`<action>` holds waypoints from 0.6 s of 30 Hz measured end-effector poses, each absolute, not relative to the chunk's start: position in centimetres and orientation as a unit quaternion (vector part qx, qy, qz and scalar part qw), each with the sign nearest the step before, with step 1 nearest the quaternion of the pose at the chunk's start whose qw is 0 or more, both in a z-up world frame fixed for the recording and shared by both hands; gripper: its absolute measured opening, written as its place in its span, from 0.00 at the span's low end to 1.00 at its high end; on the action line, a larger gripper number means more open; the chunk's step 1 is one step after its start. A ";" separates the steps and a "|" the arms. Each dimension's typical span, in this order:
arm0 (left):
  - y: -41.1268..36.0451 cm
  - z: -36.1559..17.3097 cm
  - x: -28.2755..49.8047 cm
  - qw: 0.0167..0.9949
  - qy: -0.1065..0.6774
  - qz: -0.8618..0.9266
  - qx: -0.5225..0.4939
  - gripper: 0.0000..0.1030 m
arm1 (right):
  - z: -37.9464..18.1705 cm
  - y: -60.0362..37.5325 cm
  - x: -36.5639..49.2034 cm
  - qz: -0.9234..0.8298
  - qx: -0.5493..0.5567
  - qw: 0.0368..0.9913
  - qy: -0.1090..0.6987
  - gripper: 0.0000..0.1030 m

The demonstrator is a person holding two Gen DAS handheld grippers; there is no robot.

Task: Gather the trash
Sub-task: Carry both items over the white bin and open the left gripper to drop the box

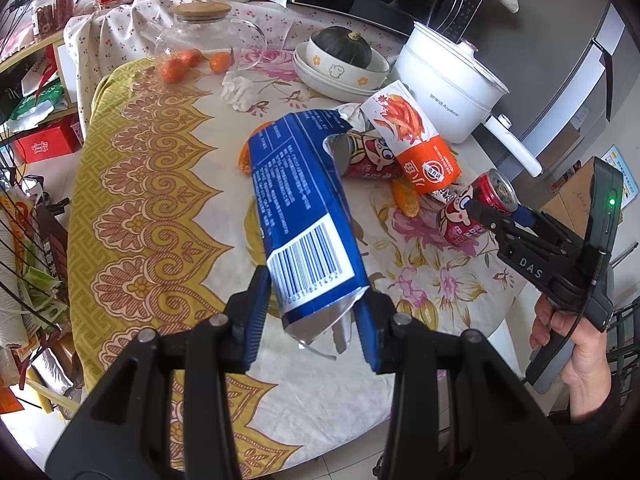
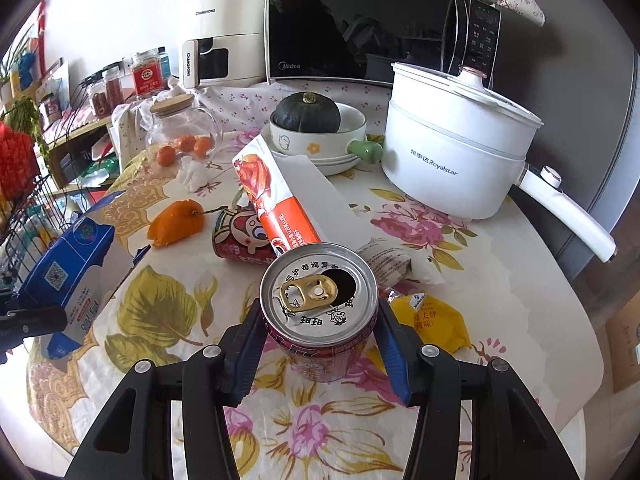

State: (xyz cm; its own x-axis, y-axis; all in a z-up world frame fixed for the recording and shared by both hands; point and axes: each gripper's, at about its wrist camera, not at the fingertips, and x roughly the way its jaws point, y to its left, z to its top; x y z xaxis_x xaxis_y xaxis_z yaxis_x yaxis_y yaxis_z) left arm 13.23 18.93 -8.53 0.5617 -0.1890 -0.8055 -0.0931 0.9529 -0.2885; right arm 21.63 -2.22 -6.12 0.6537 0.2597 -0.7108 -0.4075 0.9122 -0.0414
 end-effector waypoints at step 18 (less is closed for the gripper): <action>13.3 -6.6 14.5 0.879 0.447 -0.075 -0.146 0.41 | -2.1 -11.7 19.4 0.147 -0.051 0.916 0.369 0.52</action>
State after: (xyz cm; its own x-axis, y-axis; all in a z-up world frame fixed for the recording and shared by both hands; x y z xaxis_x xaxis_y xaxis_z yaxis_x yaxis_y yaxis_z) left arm 14.51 13.33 -6.64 0.5892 -0.2629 -0.7640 0.0012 0.9459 -0.3246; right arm 19.39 -11.72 -2.10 0.6848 0.2314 -0.6910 -0.3064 0.9518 0.0151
